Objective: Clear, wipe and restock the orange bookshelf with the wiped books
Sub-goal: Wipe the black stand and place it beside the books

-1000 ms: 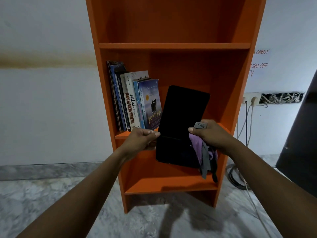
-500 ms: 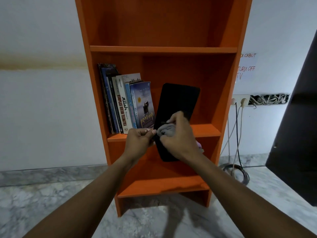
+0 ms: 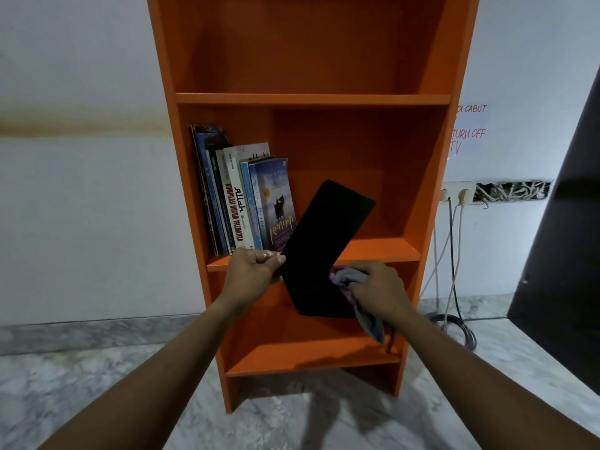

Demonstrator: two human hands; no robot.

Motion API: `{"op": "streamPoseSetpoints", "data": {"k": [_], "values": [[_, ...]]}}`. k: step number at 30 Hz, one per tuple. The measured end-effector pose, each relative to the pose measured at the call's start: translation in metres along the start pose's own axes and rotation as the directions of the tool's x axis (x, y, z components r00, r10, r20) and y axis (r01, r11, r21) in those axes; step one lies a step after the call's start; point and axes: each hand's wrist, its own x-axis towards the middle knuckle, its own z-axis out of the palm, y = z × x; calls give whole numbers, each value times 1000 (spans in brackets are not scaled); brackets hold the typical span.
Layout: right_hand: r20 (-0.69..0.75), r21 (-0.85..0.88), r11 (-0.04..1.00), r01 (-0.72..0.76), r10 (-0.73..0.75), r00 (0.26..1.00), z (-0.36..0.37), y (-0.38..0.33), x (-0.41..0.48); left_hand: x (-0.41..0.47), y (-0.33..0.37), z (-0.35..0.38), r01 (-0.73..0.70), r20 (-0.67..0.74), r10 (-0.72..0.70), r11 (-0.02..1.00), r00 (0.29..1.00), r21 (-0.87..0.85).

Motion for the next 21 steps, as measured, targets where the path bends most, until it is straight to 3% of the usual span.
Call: {"op": "streamPoseSetpoints", "data": {"k": [2, 3, 5, 6, 7, 9, 12, 17, 21], "values": [[-44, 111, 978, -176, 182, 982, -6, 11, 1, 1, 3, -4, 26, 6, -26, 999, 1000, -28], [-64, 279, 923, -264, 293, 954, -9, 9, 2, 2, 3, -5, 32, 19, -31, 998, 999, -48], [36, 627, 696, -351, 424, 905, -14, 2, 12, 4, 3, -6, 48, 58, -43, 996, 997, -80], [121, 702, 619, -353, 385, 915, -17, -3, 16, 4, 2, -7, 51, 78, -44, 994, 996, -96], [195, 713, 611, -345, 301, 934, -21, -7, 18, 4, 1, -7, 56, 104, -44, 992, 994, -116], [280, 672, 690, -270, 101, 955, -26, -14, 19, 6, -2, -8, 81, 160, -57, 985, 985, -151], [240, 549, 825, -134, -2, 971, -27, -14, 17, 4, -1, -11, 121, 190, -88, 978, 978, -170], [142, 553, 830, -78, -1, 990, -23, -25, 11, -1, 4, -15, 270, 350, -166, 924, 922, -271], [111, 642, 757, -120, 64, 992, -15, -32, 14, -13, 11, -2, 489, 443, -261, 680, 858, -546]]}}
